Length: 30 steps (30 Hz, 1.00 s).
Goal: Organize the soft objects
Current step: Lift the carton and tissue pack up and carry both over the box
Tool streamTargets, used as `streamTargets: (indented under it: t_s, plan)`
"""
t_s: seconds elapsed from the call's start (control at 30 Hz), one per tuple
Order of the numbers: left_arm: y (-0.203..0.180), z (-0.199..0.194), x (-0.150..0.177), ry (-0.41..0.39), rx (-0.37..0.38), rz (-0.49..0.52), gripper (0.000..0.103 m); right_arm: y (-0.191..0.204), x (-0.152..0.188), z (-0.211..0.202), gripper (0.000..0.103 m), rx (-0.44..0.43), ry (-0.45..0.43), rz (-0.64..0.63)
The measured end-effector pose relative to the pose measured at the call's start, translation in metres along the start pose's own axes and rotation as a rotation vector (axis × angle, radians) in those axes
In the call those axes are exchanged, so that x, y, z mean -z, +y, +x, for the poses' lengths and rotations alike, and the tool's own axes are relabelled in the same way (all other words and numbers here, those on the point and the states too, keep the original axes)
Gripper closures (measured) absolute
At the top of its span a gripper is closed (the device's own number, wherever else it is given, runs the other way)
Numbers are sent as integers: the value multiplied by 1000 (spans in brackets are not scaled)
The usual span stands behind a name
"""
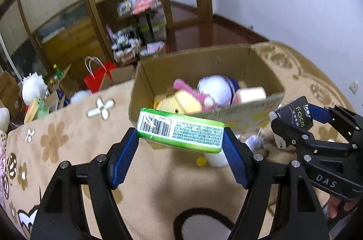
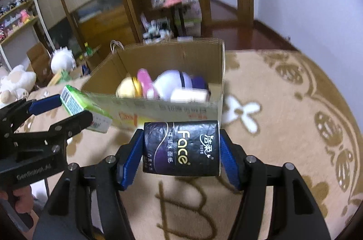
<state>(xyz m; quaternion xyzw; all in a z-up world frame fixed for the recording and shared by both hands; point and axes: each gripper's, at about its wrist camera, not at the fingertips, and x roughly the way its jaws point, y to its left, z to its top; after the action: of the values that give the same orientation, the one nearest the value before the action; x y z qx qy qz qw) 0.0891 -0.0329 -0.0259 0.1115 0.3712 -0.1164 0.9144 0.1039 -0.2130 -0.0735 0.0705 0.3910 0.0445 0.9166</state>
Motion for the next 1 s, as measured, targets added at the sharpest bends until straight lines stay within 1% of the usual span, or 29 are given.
streamTargets:
  t_s: [0.13, 0.2, 0.27, 0.37, 0.53, 0.63, 0.77, 1.0]
  plan:
    - [5, -15, -5, -84, -23, -14, 30, 3, -11, -14, 35, 13, -96, -20]
    - [10, -22, -7, -115, -22, -43, 30, 3, -15, -19, 35, 19, -133, -28]
    - [15, -25, -8, -134, -22, -57, 30, 3, -19, -24, 35, 22, -161, -27]
    - [20, -27, -10, -155, -41, -65, 30, 0, -26, -28, 35, 17, -196, -15]
    - [31, -26, -18, -192, -55, -91, 30, -1, -38, -29, 35, 13, -225, -13]
    - [35, -27, -24, -222, -88, -101, 30, 0, -43, -28, 35, 10, -237, -18]
    - [44, -24, -34, -233, -64, -126, 30, 0, -48, -29, 35, 31, -271, -40]
    - [46, -15, -45, -262, -75, -98, 30, 2, -61, -29, 35, 37, -307, -64]
